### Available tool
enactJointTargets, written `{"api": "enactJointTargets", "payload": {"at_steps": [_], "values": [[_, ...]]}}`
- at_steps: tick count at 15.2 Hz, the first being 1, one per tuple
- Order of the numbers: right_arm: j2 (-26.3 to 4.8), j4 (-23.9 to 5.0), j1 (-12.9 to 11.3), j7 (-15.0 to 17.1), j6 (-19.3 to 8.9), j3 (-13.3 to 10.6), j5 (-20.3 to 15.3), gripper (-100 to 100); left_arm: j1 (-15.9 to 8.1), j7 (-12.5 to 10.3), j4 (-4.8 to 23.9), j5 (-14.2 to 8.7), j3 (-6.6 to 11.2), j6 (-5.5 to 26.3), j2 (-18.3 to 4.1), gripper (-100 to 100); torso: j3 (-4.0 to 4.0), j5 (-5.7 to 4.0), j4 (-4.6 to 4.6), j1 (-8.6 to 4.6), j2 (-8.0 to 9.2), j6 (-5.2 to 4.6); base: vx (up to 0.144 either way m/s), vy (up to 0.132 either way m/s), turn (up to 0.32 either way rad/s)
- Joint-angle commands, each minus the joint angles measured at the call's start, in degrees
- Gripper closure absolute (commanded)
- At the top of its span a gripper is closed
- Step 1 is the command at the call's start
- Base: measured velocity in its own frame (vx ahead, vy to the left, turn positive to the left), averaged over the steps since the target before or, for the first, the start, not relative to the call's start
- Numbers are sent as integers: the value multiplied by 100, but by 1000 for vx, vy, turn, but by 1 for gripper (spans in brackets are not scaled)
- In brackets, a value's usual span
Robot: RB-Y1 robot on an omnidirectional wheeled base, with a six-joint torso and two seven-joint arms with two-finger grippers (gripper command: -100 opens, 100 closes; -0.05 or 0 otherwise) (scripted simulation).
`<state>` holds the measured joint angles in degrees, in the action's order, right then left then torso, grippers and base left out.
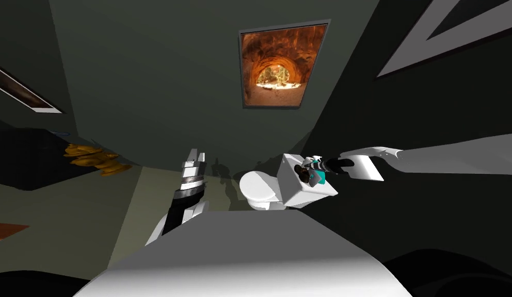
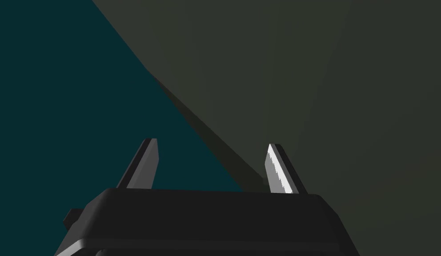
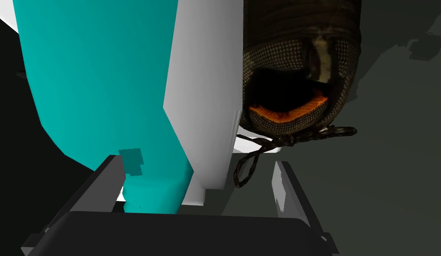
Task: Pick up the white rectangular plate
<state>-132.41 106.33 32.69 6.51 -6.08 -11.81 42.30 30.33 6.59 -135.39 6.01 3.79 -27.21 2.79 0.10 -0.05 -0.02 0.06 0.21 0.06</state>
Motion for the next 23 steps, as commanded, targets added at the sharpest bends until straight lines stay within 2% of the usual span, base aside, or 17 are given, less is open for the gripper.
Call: {"api": "enactJointTargets", "payload": {"at_steps": [1, 2, 3, 7, 9, 12, 13, 14, 15, 16, 17, 18, 19, 20, 21, 22, 23], "values": [[94, -78, -31, -218, 23, -107, 160, -100, 0, 0, 0, 0, 0, 0, 0, 0, 0, 0, 0, 0, 0, 0, -52, 23, 182], [41, -66, 11, -101, 28, -42, 90, -100, 0, 0, 0, 0, 0, 0, 0, 0, -3, -3, 2, -1, -4, 1, -28, 12, 50], [51, -80, 17, -139, 36, -47, 106, 100, 1, 0, 0, 0, 1, 0, 0, 0, -7, -3, 3, -4, -11, -1, -11, 4, -1], [52, -60, 12, -141, 58, -33, 106, 100, 2, 0, 0, 0, 1, 0, 0, 0, -14, -5, 6, -33, -25, -19, -2, 6, 13], [-118, 147, 19, 185, -34, 138, -219, 100, 3, 0, -1, 0, 2, 0, 0, 0, -14, -1, 4, -38, -27, -28, 31, -19, -268], [-224, 260, 44, 422, -63, 260, -428, 100, 4, 0, -1, 0, 2, 0, -1, 0, -16, 2, 2, -52, -34, -42, 74, -26, -267], [-330, 373, 69, 586, -91, 383, -624, 100, 3, 0, 0, 0, 2, 0, -1, 0, -19, 1, 4, -49, -38, -34, 72, -19, -203], [-330, 373, 69, 635, -91, 383, -624, 100, 3, 0, -1, 0, 2, 0, -1, 0, -22, 5, 3, -47, -44, -34, 61, -18, -163], [-436, 486, 94, 806, -120, 505, -818, 100, 3, 0, 0, 0, 2, 0, -1, 0, -22, 7, 3, -44, -44, -31, 57, -28, -213], [-436, 486, 94, 849, -120, 505, -820, 100, 3, 0, -1, 0, 2, 0, -1, 0, -21, 6, 3, -44, -43, -33, 51, -22, -185], [-542, 598, 120, 1017, -149, 627, -1016, 100, 3, 0, -1, 0, 2, 0, -1, 0, -20, 7, 2, -43, -40, -34, 53, -12, -244], [-542, 598, 120, 1062, -149, 627, -1016, 100, 3, 0, -1, 0, 2, 0, -1, 0, -16, 9, 0, -40, -36, -40, 47, -5, -180], [-648, 711, 145, 1215, -177, 750, -1212, 100, 3, 0, -1, 0, 2, 0, -1, 0, -14, 10, -1, -39, -33, -37, 48, -9, -176], [-648, 711, 145, 1275, -177, 750, -1212, 100, 3, 0, 0, 0, 2, 0, -1, 0, -13, 13, -4, -36, -33, -35, 50, -13, -169], [-754, 824, 170, 1431, -206, 872, -1408, 100, 3, 0, 0, 0, 2, 0, -1, 0, -13, 13, -3, -36, -33, -34, 58, -16, -246], [-754, 824, 170, 1488, -206, 872, -1408, 100, 3, 0, -1, 0, 2, 0, -1, 0, -12, 13, -4, -36, -32, -39, 53, -12, -199], [-860, 936, 195, 1644, -234, 994, -1604, 100, 3, 0, -1, 0, 2, 0, -1, 0, -11, 15, -6, -36, -31, -37, 54, -14, -228]]}}
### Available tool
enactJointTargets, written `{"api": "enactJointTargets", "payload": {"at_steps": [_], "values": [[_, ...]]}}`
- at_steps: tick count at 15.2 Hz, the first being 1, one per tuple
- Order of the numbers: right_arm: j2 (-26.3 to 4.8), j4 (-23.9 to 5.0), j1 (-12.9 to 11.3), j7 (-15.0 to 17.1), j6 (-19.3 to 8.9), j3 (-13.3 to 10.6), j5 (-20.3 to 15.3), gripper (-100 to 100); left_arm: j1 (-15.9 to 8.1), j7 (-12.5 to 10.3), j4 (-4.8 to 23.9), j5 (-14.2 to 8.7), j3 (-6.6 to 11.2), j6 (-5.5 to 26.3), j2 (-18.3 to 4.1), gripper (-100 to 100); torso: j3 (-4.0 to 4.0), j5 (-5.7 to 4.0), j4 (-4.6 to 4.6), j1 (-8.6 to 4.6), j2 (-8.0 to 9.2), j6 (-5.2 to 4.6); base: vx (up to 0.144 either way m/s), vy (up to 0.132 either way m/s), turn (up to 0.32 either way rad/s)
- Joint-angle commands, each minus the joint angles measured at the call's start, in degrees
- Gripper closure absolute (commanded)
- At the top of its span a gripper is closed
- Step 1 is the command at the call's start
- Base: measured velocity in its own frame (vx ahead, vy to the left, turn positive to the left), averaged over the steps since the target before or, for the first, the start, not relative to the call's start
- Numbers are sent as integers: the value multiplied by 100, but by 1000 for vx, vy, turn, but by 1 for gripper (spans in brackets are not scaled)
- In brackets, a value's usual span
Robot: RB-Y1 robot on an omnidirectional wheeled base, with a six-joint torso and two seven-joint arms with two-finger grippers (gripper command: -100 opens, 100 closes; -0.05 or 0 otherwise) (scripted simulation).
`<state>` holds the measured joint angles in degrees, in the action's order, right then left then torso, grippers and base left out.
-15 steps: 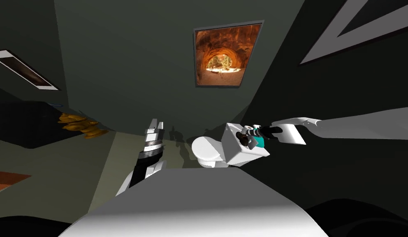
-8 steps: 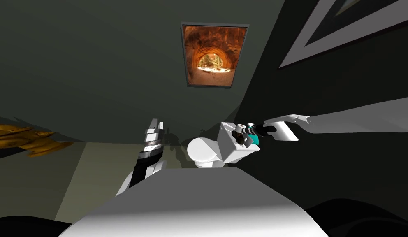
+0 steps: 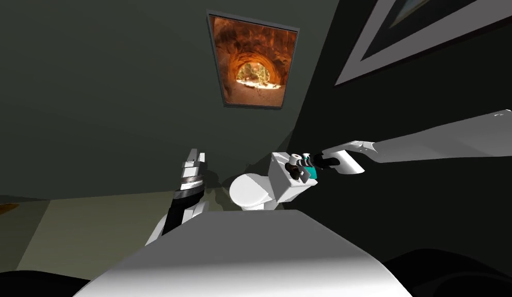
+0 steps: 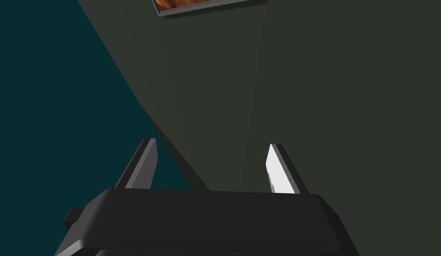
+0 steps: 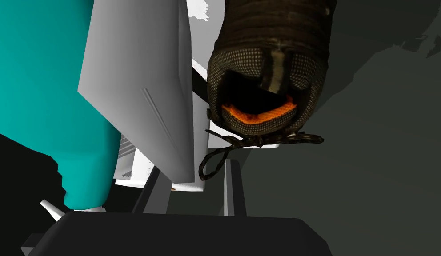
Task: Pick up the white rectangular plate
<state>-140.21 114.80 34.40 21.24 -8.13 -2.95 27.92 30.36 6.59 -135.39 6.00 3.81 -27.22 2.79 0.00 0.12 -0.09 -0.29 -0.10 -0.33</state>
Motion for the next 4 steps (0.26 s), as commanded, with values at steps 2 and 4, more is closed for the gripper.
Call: {"api": "enactJointTargets", "payload": {"at_steps": [2, 4], "values": [[-186, 202, 50, 391, -58, 230, -362, 100, 0, 0, 0, 0, 0, 0, 0, 0, 1, 0, -1, 1, 1, 2, 55, -11, -195], [-130, 178, 14, 311, -45, 152, -295, 100, 0, 0, 0, 0, 0, 0, 0, 0, 3, 1, -2, 1, 4, 1, 42, -10, -122]]}}
